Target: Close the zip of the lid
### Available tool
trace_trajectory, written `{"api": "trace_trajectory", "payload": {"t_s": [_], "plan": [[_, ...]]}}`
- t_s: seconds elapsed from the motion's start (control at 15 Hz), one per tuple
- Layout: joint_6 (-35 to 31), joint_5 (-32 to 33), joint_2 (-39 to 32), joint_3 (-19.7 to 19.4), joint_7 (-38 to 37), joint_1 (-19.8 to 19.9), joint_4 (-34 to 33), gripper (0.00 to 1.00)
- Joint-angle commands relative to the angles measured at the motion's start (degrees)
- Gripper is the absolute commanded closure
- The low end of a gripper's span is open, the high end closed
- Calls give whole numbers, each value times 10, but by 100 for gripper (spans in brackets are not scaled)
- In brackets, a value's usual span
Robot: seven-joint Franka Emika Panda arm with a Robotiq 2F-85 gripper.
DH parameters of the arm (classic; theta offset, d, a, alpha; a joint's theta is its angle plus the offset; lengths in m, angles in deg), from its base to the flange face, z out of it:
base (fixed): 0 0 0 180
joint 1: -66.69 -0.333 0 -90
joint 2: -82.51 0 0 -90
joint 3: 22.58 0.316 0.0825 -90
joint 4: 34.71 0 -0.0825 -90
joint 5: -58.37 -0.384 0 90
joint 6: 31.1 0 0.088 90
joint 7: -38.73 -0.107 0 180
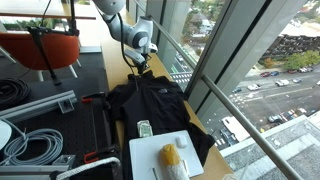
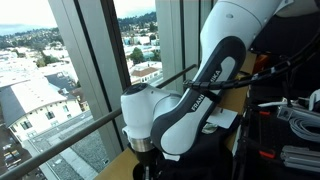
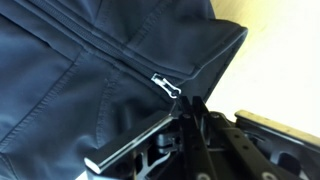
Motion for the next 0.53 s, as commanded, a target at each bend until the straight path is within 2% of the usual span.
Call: {"api": "trace_trajectory", "payload": {"t_s": [0.0, 0.07, 0.13, 0.47], "plan": [[17, 0, -16, 4, -7, -10, -36, 68], [14, 1, -11, 3, -9, -10, -28, 67], [12, 0, -5, 3, -10, -10, -22, 62], [-16, 3, 62, 1, -14, -6, 65, 26]]}}
